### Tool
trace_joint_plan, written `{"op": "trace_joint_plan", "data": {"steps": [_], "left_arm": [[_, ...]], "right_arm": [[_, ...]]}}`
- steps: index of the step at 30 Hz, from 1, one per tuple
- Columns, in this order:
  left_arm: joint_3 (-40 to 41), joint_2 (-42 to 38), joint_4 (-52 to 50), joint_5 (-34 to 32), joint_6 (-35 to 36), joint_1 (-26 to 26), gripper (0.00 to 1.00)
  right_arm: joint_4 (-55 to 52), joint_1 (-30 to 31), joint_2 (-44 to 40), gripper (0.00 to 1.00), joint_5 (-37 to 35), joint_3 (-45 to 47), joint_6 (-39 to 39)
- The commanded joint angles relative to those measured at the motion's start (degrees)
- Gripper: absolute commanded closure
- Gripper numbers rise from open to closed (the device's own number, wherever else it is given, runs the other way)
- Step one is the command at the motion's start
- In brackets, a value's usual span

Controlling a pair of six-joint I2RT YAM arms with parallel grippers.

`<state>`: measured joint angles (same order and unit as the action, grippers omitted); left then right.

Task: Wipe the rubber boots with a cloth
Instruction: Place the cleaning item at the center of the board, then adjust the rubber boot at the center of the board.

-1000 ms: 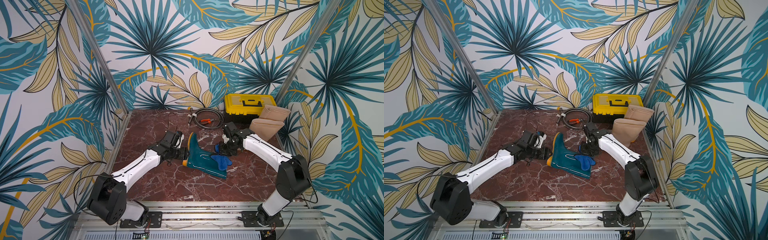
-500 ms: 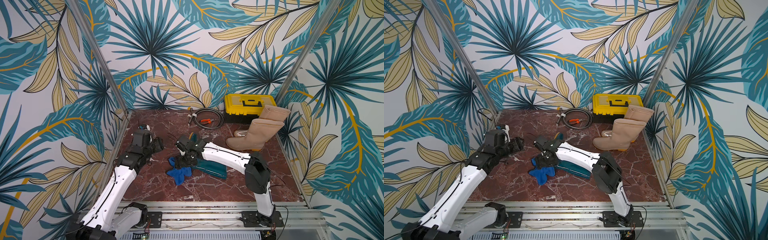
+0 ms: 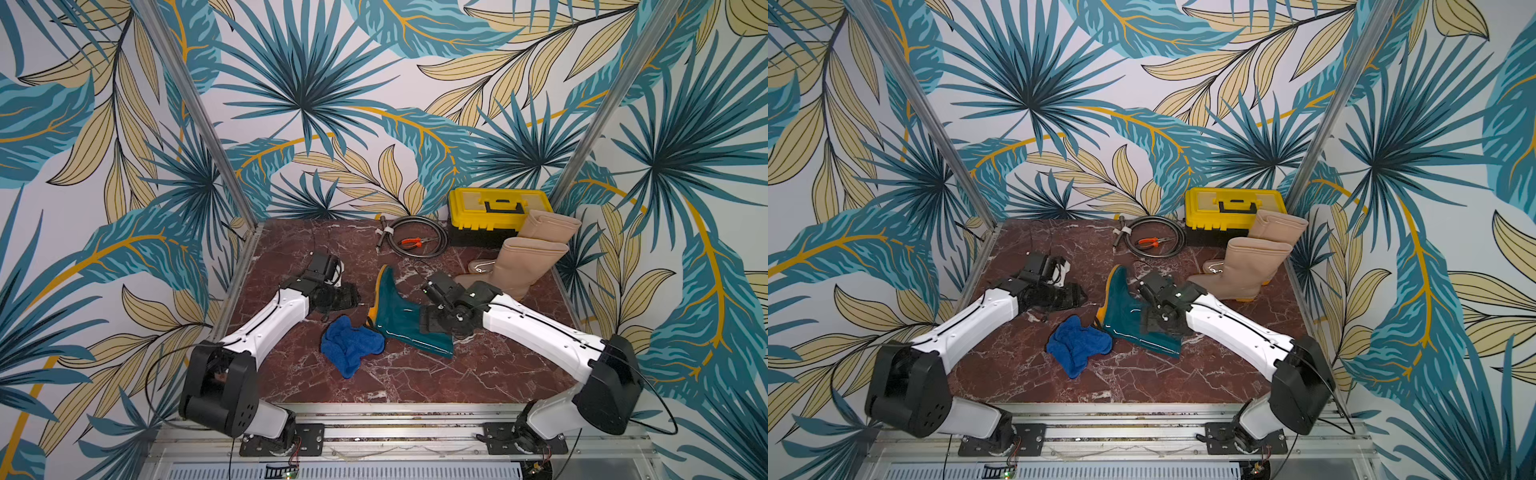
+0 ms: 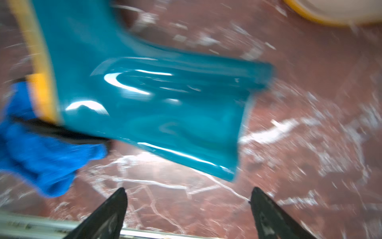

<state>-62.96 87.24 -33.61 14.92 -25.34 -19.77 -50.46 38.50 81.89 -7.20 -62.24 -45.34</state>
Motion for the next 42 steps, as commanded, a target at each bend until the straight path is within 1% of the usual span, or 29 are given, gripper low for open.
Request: {"op": "trace_joint_plan", "data": {"steps": [1, 3, 5, 8, 10, 12, 13, 16, 17, 18, 20, 21, 22, 23, 27, 29, 32, 35, 39, 42], "left_arm": [[-4.59, 3.37, 0.93, 2.36, 1.95, -2.04, 0.34], [-6.2, 6.07, 1.35, 3.92, 2.29, -2.73, 0.34], [-7.51, 8.54, 1.38, 5.53, 2.49, -3.21, 0.34], [-7.87, 10.02, 1.35, 5.78, 2.73, -3.75, 0.34], [-7.58, 10.22, 1.35, 5.57, 2.89, -3.86, 0.35], [-7.11, 10.18, 1.33, 5.45, 2.97, -3.92, 0.34], [-6.83, 10.08, 1.35, 5.56, 3.11, -3.89, 0.34], [-5.81, 9.24, 1.26, 5.22, 3.44, -3.9, 0.34], [-5.59, 8.81, 1.29, 4.85, 3.58, -3.83, 0.34], [-5.34, 8.32, 1.3, 4.47, 3.71, -3.87, 0.34], [-4.83, 7.21, 1.33, 3.58, 3.81, -3.55, 0.34], [-4.68, 6.85, 1.27, 3.42, 3.8, -3.44, 0.34], [-4.59, 6.43, 1.31, 3.37, 3.71, -3.14, 0.34], [-4.69, 6.19, 1.28, 3.36, 3.63, -2.99, 0.34], [-5.29, 5.38, 1.33, 3.01, 3.46, -2.23, 0.34], [-5.96, 4.95, 1.26, 2.73, 3.54, -1.87, 0.33], [-7.34, 5.21, 1.29, 2.79, 3.91, -1.61, 0.33], [-8.69, 6.48, 1.31, 4.26, 3.72, -1.68, 0.33], [-10.33, 8.64, 1.35, 4.86, 3.39, -2.65, 0.33], [-11.19, 11.01, 2.79, 5.24, 3.23, -3.54, 0.34]], "right_arm": [[8.76, -2.76, -3.34, 0.07, 8.09, 10.16, -8.47], [15.38, -2.95, -4.48, 0.07, 10.92, 14.21, -11.28], [18.75, -3.23, -3.34, 0.06, 11.92, 15.85, -13.08], [19.35, -4.28, 0.96, 0.07, 11.88, 15.27, -12.89], [20.02, -4.71, 4.22, 0.07, 10.58, 14.05, -11.58], [20.16, -5.1, 8.19, 0.08, 10.18, 11.79, -9.75], [20.0, -5.26, 10.59, 0.11, 10.39, 10.25, -8.69], [20.58, -5.28, 16.29, 0.27, 13.64, 7.6, -7.01], [21.35, -5.29, 17.25, 0.34, 14.99, 7.48, -6.7], [21.78, -5.28, 17.35, 0.44, 15.36, 7.61, -6.46], [20.66, -5.28, 15.58, 0.75, 14.01, 7.64, -5.36], [19.01, -5.28, 14.21, 0.86, 12.49, 7.11, -4.41], [16.74, -5.28, 12.35, 0.96, 10.19, 6.0, -2.72], [13.93, -5.29, 10.56, 1.0, 7.55, 4.51, -0.8], [3.04, -5.3, 5.92, 1.0, -3.0, -5.11, 8.44], [-2.23, -5.3, 5.99, 1.0, -8.39, -12.53, 14.97], [-8.0, -5.28, 7.62, 1.0, -16.5, -22.28, 22.25], [-7.61, -5.29, 8.07, 1.0, -20.83, -26.82, 28.57], [-4.54, -5.28, 9.15, 1.0, -22.23, -30.59, 35.98], [-2.52, -5.32, 11.6, 1.0, -23.95, -33.94, 40.95]]}}
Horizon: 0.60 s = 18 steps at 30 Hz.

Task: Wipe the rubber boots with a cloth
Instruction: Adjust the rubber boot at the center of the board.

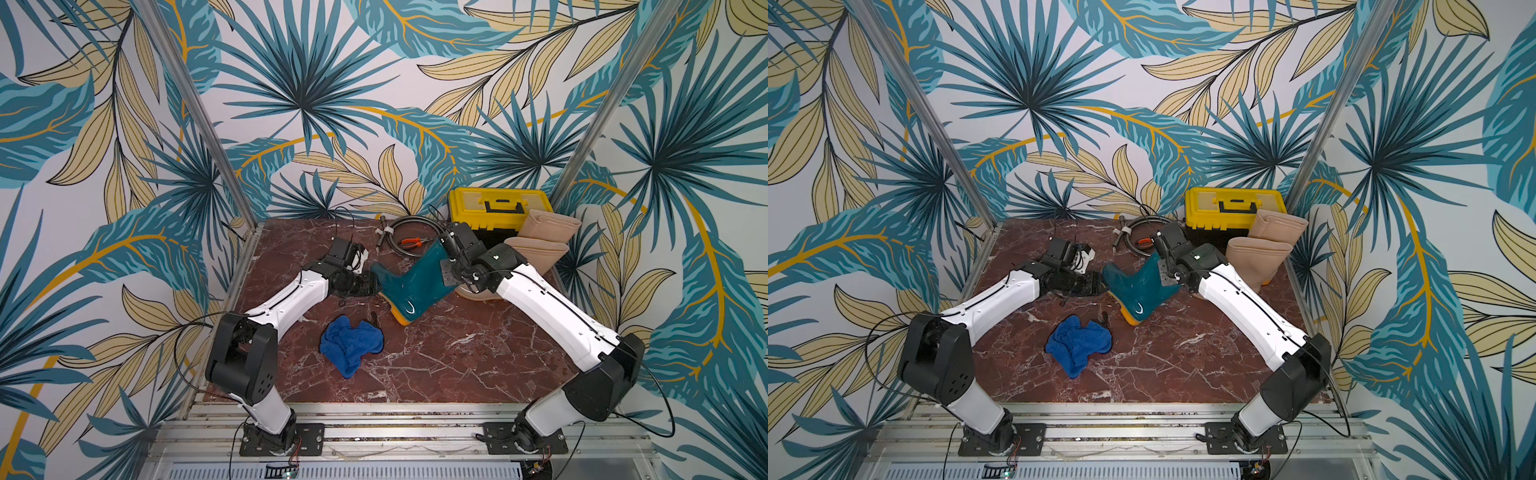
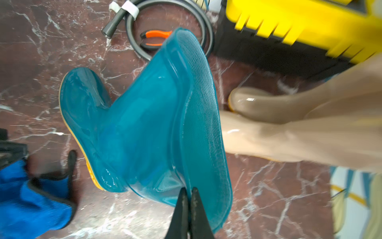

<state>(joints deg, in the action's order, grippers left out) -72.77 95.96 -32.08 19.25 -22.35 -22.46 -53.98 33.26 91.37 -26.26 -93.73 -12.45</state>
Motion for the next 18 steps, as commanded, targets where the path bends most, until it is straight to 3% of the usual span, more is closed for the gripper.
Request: {"op": "trace_joint_plan", "data": {"steps": [1, 13, 18], "left_arm": [[-1.63, 3.44, 2.08, 1.53, -0.13, -0.99, 0.34], [-5.32, 14.63, 11.59, 3.96, -5.16, -3.27, 0.41], [-8.72, 19.19, 11.61, 3.59, -5.58, -3.36, 0.41]], "right_arm": [[1.98, -0.03, 3.15, 1.0, -5.52, -3.41, 9.74], [8.81, -0.05, 15.72, 1.0, -13.74, -19.34, 22.61], [12.98, -0.27, 16.72, 1.0, -16.96, -20.68, 25.9]]}}
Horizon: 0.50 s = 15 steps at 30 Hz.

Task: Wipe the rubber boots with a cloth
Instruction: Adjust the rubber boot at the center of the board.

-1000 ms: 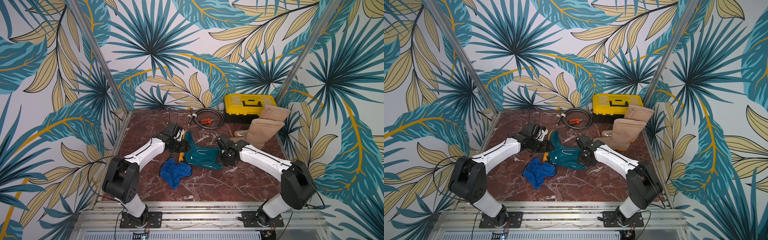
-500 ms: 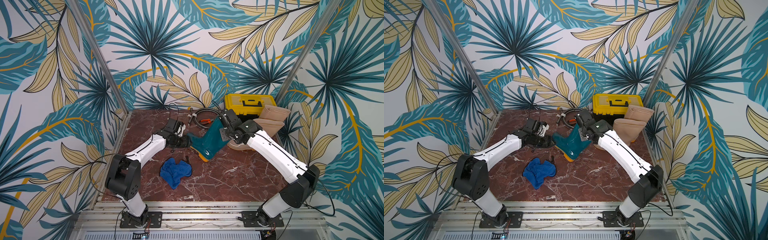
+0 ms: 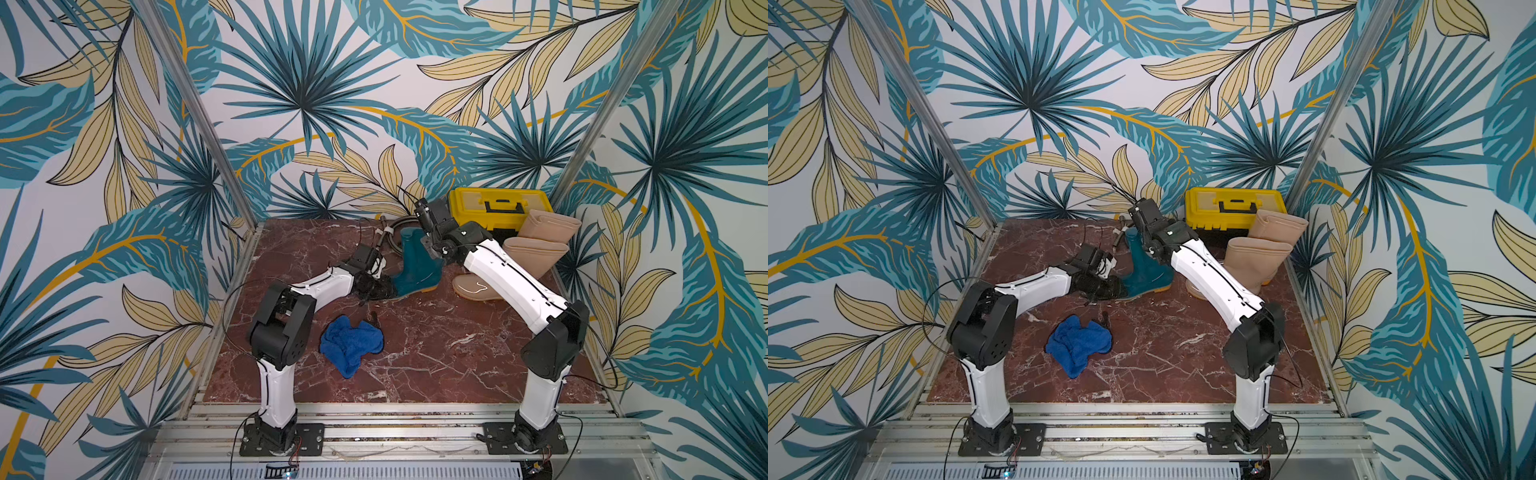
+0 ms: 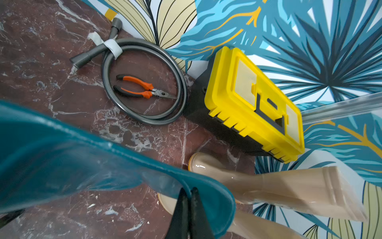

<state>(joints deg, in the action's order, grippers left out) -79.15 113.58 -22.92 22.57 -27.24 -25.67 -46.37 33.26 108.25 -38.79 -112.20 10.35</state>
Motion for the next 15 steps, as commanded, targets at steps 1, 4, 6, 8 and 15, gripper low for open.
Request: {"op": "trace_joint_plan", "data": {"steps": [1, 4, 6, 8, 15], "left_arm": [[-3.02, 2.37, 2.44, 0.37, -0.82, -0.1, 0.41], [-4.15, 3.44, 2.44, 0.31, -1.12, -0.05, 0.41], [-4.43, 3.42, 2.38, 0.31, -1.1, 0.03, 0.41], [-4.34, 2.89, 2.35, 0.23, -0.97, 0.27, 0.41], [-1.46, -1.58, 2.27, 0.79, -0.57, 2.12, 0.39]], "right_arm": [[5.5, -0.38, -0.05, 1.0, -4.53, -2.31, 3.35], [4.99, -0.56, 0.03, 1.0, -3.96, -2.0, 3.01], [4.83, -0.65, 0.36, 1.0, -3.85, -1.71, 2.8], [4.34, -0.65, 0.86, 1.0, -4.02, -1.62, 2.75], [2.12, -0.65, 1.03, 0.47, -4.86, -1.78, 0.28]]}}
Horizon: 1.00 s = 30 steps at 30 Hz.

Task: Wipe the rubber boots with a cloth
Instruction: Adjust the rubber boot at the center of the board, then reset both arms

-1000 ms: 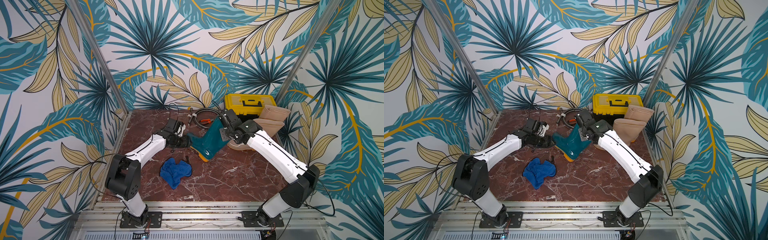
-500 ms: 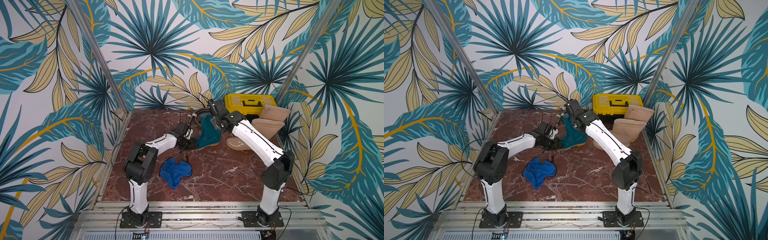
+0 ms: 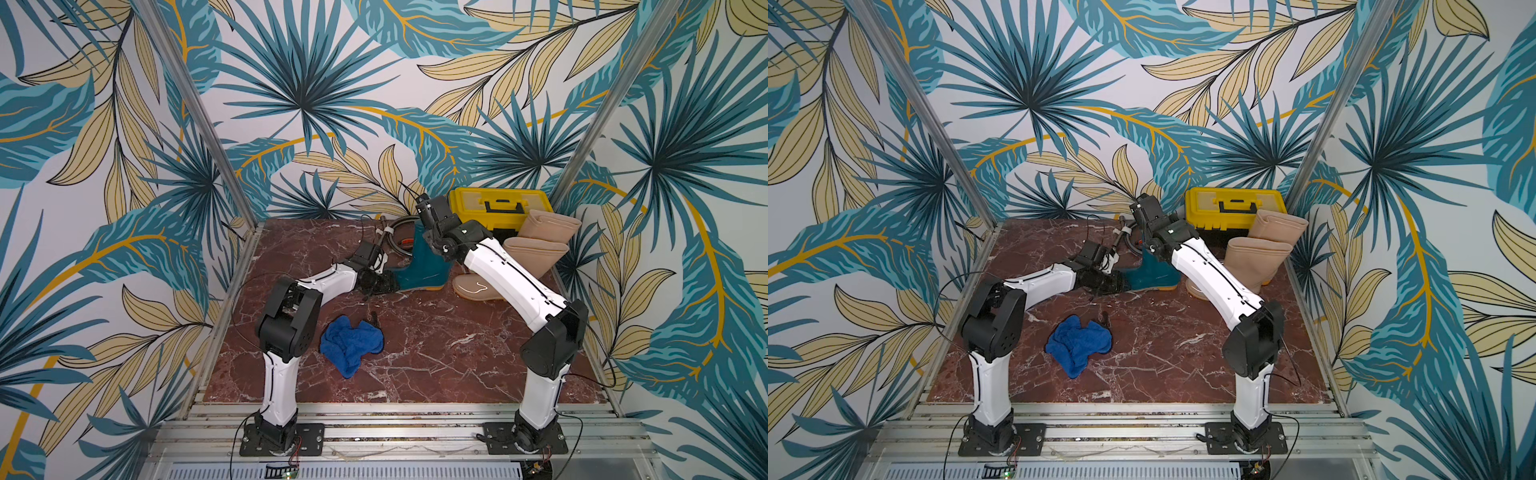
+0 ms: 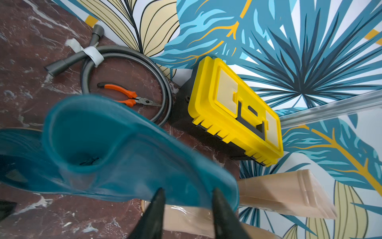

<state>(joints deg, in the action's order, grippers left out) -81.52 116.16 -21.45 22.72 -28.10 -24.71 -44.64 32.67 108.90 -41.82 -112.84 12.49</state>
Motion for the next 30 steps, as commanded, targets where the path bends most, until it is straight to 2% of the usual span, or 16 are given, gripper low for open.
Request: {"op": "trace_joint_plan", "data": {"steps": [1, 4, 9, 12, 14, 18, 21, 25, 27, 30], "left_arm": [[1.66, -5.17, 0.82, 0.73, 0.32, 1.64, 0.39], [3.77, -8.28, 0.81, 1.43, 0.53, 3.48, 0.39], [6.23, -14.28, 0.06, 1.9, 2.59, 6.3, 0.38], [5.6, -17.83, -2.59, -0.24, 5.09, 7.68, 0.35], [5.4, -20.49, -4.0, -3.14, 7.3, 8.39, 0.31], [6.75, -26.41, -4.56, -10.67, 12.34, 8.93, 0.21], [7.93, -28.71, -4.55, -15.98, 15.25, 9.15, 0.12], [10.44, -31.41, -4.28, -22.99, 16.41, 10.65, 0.06], [13.23, -33.44, -2.32, -26.6, 18.37, 11.13, 0.06], [20.68, -37.89, 4.94, -30.87, 20.67, 11.11, 0.05]], "right_arm": [[0.07, -0.1, -0.12, 0.42, -1.4, -1.11, -2.37], [-0.45, 0.03, -2.25, 0.3, -0.51, -1.25, -3.64], [-0.62, 0.03, -7.93, 0.22, 0.64, -0.94, -6.25], [0.53, 0.0, -13.33, 0.1, 0.09, 2.91, -8.83], [3.6, -0.02, -18.63, 0.01, -1.82, 9.69, -11.04], [13.2, -0.06, -31.77, 0.0, -6.04, 28.14, -14.65], [15.9, -0.15, -39.46, 0.0, -6.78, 38.27, -18.74], [20.65, -1.91, -46.24, 0.01, -14.24, 52.81, -23.67], [26.3, -5.02, -49.3, 0.0, -11.44, 61.5, -23.48], [31.18, -9.83, -50.82, 0.0, -7.51, 68.78, -27.17]]}}
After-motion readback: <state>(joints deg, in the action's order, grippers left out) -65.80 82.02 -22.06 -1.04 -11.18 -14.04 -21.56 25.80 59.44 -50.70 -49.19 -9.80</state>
